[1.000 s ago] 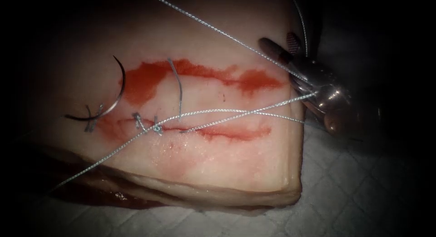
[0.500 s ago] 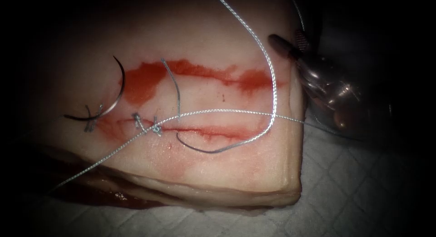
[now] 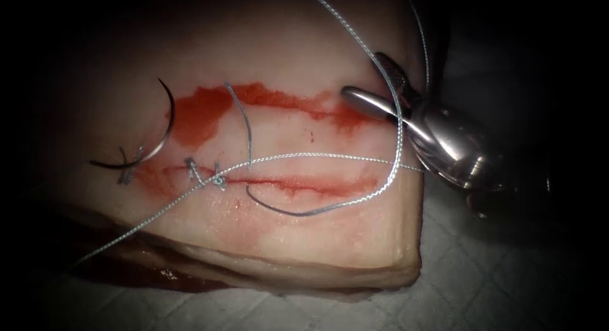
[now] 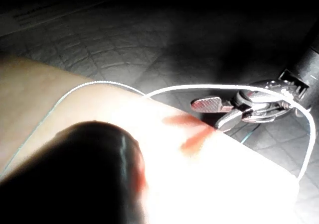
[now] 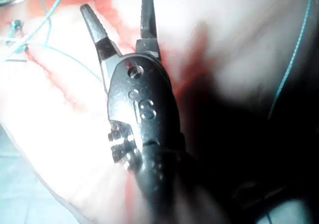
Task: Wound Closure
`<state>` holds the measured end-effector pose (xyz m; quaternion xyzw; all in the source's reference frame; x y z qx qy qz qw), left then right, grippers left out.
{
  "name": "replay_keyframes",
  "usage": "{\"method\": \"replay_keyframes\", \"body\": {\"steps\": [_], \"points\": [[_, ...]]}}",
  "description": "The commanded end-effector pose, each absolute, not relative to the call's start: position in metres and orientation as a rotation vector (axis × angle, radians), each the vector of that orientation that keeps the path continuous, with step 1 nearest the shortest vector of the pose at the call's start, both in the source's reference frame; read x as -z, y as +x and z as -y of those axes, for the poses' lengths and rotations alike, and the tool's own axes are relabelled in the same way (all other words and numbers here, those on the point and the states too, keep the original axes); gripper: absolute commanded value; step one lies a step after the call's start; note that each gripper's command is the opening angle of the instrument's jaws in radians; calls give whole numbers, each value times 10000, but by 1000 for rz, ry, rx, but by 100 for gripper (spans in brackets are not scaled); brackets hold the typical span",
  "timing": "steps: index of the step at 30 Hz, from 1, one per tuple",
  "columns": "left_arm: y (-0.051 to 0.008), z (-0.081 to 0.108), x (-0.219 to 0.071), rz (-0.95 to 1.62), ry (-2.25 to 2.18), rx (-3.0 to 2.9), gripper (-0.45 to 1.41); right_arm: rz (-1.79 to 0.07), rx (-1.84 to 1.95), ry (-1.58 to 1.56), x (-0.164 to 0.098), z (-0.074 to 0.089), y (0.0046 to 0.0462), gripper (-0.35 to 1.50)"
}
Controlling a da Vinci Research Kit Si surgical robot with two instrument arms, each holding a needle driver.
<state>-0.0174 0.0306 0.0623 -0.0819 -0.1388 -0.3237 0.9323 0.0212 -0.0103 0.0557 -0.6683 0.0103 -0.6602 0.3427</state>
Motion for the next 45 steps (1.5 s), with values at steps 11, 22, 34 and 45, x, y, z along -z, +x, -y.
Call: {"method": "replay_keyframes", "body": {"steps": [11,22,34,45], "points": [[-187,-283,-682,242,-31,688,-45,-116,1758,-1910,-565,120,268,86],[-147,-212,-722,19,168,601,-45,-133,1648,-1990,-519,103,279,94],[-104,-136,-672,23,210,603,-45,154,1658,-1882,-526,78,299,106],[-114,-64,-574,-43,251,510,-45,378,1600,-1739,-529,74,333,74]]}}
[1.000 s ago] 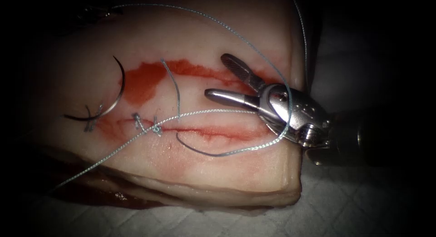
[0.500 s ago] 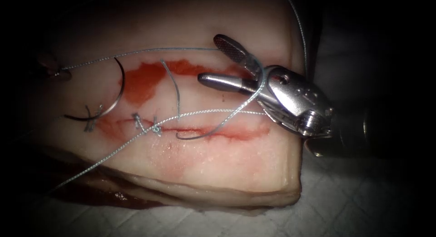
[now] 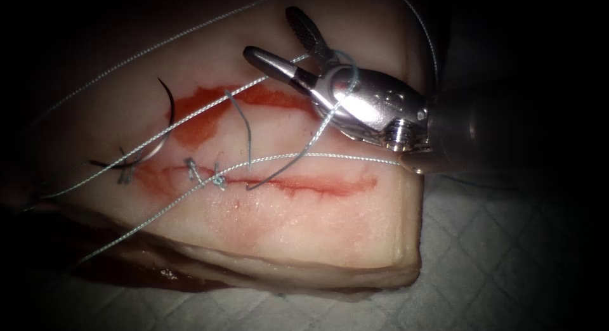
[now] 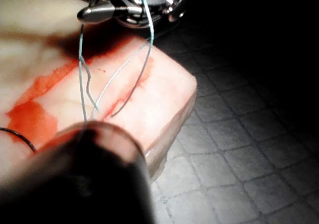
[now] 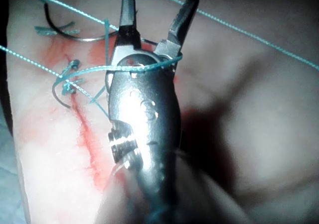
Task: Wound Closure
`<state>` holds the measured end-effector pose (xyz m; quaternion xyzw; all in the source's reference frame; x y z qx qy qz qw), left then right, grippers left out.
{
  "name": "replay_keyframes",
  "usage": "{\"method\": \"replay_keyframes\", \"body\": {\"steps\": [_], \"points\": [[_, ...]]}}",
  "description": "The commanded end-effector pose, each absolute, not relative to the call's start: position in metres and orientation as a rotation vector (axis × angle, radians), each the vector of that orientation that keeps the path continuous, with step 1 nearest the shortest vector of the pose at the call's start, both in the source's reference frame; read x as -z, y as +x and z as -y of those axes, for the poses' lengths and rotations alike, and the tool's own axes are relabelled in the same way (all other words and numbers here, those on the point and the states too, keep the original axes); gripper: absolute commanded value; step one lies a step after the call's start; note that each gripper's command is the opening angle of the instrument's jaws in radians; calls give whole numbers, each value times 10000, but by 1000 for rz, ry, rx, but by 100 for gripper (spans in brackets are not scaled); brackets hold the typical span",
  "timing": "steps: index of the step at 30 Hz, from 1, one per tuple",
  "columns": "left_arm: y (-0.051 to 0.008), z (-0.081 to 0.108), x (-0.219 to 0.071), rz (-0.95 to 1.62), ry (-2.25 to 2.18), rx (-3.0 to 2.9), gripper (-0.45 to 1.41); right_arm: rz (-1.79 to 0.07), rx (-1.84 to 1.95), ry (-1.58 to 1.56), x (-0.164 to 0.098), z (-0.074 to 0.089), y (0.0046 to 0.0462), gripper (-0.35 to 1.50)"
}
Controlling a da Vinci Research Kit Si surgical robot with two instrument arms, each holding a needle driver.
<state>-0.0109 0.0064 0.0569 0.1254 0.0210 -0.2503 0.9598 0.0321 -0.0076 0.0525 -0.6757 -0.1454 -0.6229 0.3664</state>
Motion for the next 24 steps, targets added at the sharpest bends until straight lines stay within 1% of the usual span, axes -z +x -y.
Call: {"method": "replay_keyframes", "body": {"steps": [1,6,12,13,15,17,23,24], "points": [[-115,-61,-567,-48,249,504,-45,391,1597,-1733,-529,75,334,69],[-103,-62,-523,-81,234,497,-45,385,1637,-1736,-534,78,334,74],[-91,-66,-486,-85,210,497,-45,387,1656,-1726,-539,77,333,74],[-93,-62,-481,-86,210,493,-45,384,1659,-1727,-539,77,333,74],[-98,-56,-475,-90,207,481,-45,383,1664,-1721,-540,78,332,82],[-104,-48,-471,-86,208,465,-45,386,1687,-1713,-541,78,331,86],[-118,-42,-444,-40,255,426,-45,404,1745,-1691,-552,81,331,86],[-121,-45,-438,-27,266,423,-45,413,1759,-1689,-554,82,331,82]]}}
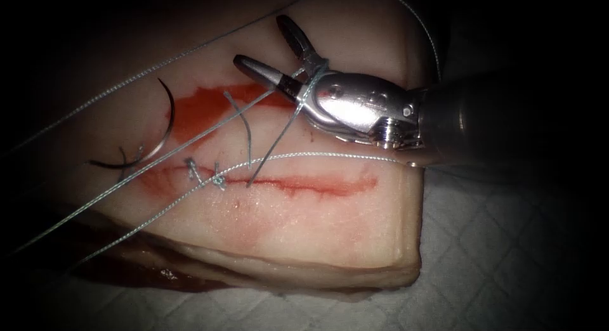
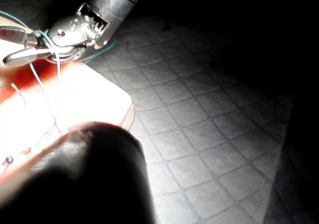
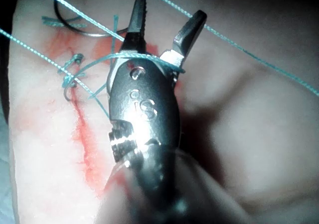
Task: Wound Closure
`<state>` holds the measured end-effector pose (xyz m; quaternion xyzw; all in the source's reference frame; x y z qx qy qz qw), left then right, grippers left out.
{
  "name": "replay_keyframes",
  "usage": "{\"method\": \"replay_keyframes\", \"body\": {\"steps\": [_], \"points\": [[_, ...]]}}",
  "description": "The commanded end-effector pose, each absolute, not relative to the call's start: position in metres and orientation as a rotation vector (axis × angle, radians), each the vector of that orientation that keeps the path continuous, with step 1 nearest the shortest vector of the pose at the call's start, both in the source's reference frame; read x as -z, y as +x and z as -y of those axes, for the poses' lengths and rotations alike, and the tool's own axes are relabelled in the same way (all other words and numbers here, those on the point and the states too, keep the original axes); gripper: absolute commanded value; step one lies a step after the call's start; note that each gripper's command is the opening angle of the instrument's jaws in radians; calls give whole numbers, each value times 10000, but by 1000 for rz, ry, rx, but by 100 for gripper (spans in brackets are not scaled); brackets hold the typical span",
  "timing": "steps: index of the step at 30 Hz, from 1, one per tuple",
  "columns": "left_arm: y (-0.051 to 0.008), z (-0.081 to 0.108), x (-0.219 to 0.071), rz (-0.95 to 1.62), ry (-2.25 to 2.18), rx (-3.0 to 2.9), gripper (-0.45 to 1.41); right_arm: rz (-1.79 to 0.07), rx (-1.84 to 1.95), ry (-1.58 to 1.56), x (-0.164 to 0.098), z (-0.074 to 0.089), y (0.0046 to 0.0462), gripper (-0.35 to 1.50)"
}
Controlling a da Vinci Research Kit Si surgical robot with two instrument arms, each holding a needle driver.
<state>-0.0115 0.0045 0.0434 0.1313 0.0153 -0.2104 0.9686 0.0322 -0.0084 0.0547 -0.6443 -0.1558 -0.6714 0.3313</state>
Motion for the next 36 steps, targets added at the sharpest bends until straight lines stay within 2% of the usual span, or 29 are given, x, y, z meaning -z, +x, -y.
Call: {"method": "replay_keyframes", "body": {"steps": [1,10,13,18,21,27,36], "points": [[-124,-48,-432,-18,278,420,-45,418,1769,-1686,-556,82,332,81],[-174,-105,-368,151,265,315,-45,429,1886,-1776,-584,98,340,57],[-197,-159,-343,240,160,321,-45,360,1950,-1902,-593,108,346,39],[-221,-245,-325,297,-103,357,-45,241,1976,-2067,-593,115,348,42],[-238,-304,-327,317,-213,387,-45,239,1973,-2065,-589,119,349,35],[-284,-413,-362,316,-422,427,-45,217,1972,-2086,-582,127,350,35],[-346,-482,-467,245,-511,398,-45,95,1968,-2201,-572,136,351,37]]}}
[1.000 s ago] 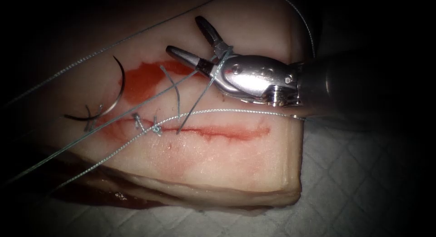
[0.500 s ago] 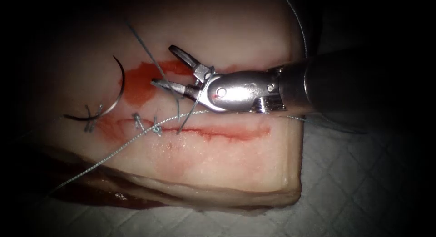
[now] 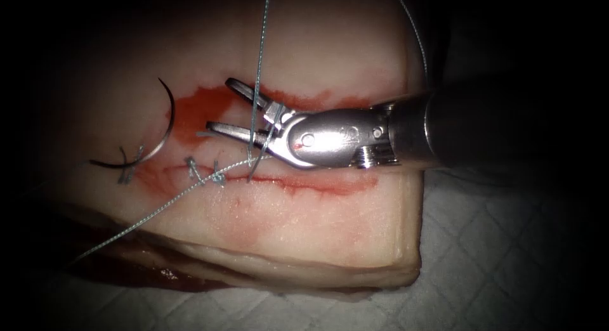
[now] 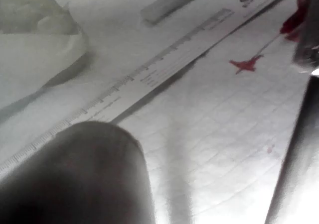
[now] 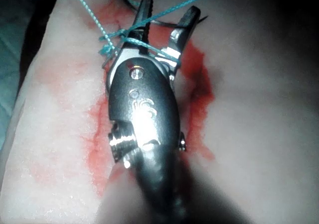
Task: Wound Closure
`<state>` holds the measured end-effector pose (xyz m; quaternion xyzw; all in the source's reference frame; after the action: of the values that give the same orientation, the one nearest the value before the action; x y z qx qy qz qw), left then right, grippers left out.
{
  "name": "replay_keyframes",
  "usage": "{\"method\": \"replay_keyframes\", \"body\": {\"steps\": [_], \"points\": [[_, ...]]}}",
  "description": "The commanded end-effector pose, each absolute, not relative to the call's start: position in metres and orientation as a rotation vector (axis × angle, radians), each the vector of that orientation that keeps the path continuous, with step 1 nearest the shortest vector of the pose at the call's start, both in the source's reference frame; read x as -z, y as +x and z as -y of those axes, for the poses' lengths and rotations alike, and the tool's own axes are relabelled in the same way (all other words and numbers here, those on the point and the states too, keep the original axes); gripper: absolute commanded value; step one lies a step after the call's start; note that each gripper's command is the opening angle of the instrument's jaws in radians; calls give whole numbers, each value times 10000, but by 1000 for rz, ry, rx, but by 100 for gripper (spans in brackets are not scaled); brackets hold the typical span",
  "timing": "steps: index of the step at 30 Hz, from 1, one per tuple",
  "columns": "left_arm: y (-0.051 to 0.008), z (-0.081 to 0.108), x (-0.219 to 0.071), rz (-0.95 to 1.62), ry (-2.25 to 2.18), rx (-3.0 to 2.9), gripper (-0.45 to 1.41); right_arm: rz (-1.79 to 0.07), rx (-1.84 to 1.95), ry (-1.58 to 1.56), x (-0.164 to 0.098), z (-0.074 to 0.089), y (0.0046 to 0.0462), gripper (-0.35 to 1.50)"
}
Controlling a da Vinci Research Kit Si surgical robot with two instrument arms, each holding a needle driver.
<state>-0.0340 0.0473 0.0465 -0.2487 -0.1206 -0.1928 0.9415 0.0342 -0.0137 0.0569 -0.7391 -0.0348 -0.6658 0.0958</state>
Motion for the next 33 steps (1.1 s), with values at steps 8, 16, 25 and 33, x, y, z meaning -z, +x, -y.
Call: {"method": "replay_keyframes", "body": {"steps": [8,16,25,33], "points": [[-360,-437,-564,131,-545,336,-45,-7,1898,-2324,-552,133,354,46],[-336,-366,-648,62,-490,276,-45,-29,1898,-2334,-537,123,356,84],[-277,-252,-720,15,-376,306,-45,44,1863,-2285,-525,104,353,81],[-222,-179,-763,-42,-315,344,-45,80,1835,-2237,-514,98,346,84]]}}
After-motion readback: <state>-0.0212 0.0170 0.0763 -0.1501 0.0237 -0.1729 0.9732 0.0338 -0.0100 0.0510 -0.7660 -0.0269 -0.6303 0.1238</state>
